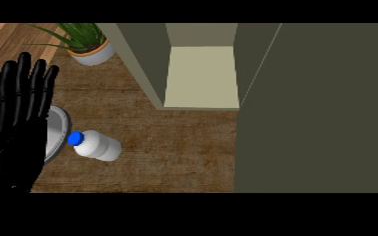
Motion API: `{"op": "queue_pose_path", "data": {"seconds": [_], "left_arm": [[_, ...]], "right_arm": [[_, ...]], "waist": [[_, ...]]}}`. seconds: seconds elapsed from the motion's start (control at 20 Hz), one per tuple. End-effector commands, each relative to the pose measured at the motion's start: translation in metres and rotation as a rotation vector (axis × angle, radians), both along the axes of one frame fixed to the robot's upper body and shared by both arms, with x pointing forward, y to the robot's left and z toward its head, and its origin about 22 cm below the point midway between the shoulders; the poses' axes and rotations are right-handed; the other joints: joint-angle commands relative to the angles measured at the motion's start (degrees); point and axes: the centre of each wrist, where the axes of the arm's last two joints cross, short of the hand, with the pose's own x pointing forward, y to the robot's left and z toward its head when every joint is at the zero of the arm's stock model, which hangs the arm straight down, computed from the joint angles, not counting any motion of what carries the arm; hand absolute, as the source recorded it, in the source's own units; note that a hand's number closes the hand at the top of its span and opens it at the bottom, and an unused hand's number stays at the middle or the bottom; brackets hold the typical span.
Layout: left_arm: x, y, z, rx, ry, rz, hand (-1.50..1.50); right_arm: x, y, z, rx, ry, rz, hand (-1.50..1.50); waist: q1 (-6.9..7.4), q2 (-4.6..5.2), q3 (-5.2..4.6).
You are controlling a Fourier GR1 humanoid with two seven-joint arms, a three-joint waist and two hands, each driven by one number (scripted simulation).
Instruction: Pick up the bottled water, place it into the cabinet and close the cabinet
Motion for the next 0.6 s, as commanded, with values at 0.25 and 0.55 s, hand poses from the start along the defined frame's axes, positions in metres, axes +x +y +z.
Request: {"op": "queue_pose_path", "data": {"seconds": [0.25, 0.55], "left_arm": [[-0.049, 0.026, 0.006, -0.03, 0.039, 0.439, -1.5], [-0.085, -0.001, 0.0, -0.365, 0.208, 0.433, -1.5]], "right_arm": [[-0.04, -0.026, -0.013, -0.083, 0.145, -0.095, -1.5], [-0.066, -0.025, -0.013, 0.043, 0.231, 0.108, -1.5]], "waist": [[-0.99, -1.01, -2.15], [-1.13, -0.82, -2.15]]}}
